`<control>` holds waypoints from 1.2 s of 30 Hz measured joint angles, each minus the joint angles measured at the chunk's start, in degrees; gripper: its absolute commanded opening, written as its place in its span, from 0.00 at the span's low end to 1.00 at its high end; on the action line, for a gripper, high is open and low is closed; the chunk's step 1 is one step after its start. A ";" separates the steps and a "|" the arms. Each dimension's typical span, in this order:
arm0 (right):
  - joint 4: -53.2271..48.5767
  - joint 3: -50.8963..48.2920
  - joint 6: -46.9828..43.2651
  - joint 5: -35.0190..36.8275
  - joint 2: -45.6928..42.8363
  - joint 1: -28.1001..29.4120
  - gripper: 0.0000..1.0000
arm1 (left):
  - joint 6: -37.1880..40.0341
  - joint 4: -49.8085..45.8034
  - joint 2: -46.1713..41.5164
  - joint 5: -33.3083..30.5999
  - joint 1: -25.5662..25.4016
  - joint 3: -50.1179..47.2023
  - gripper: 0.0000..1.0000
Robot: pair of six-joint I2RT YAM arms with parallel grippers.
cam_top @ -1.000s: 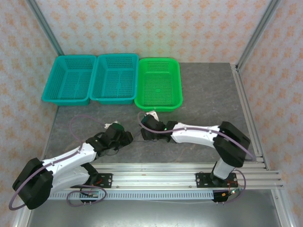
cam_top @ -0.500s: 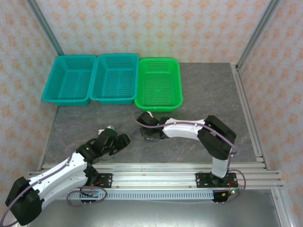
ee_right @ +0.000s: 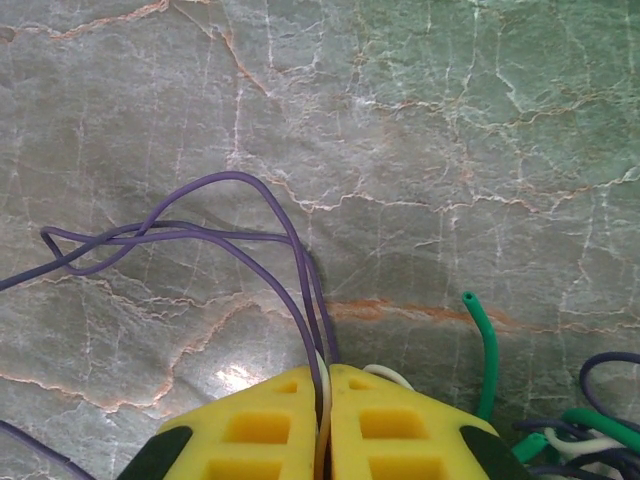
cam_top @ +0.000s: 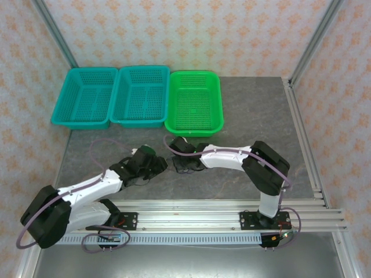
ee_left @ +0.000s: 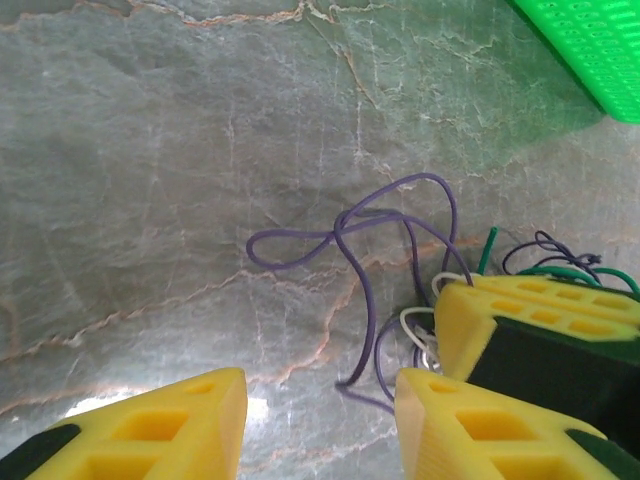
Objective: Untangle the cables
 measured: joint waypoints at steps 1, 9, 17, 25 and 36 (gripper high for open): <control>0.00 0.00 0.13 -0.07 -0.04 0.00 0.09 | 0.09 0.76 1.40 -0.13 0.00 0.09 0.43; 0.02 -0.42 1.55 -0.15 -0.35 0.00 0.00 | 1.18 4.81 7.04 -1.25 0.00 0.48 0.00; 3.72 -11.17 10.78 3.28 -9.05 -3.98 0.00 | 2.75 -1.36 -1.77 -4.33 2.21 1.62 0.00; -0.42 -27.67 24.17 9.51 -27.98 -19.39 0.00 | 7.26 -11.87 -12.52 -5.62 14.38 1.75 0.00; -6.88 -29.66 25.03 10.60 -42.21 -27.17 0.37 | 11.98 -16.90 -12.68 -4.07 19.02 1.86 0.00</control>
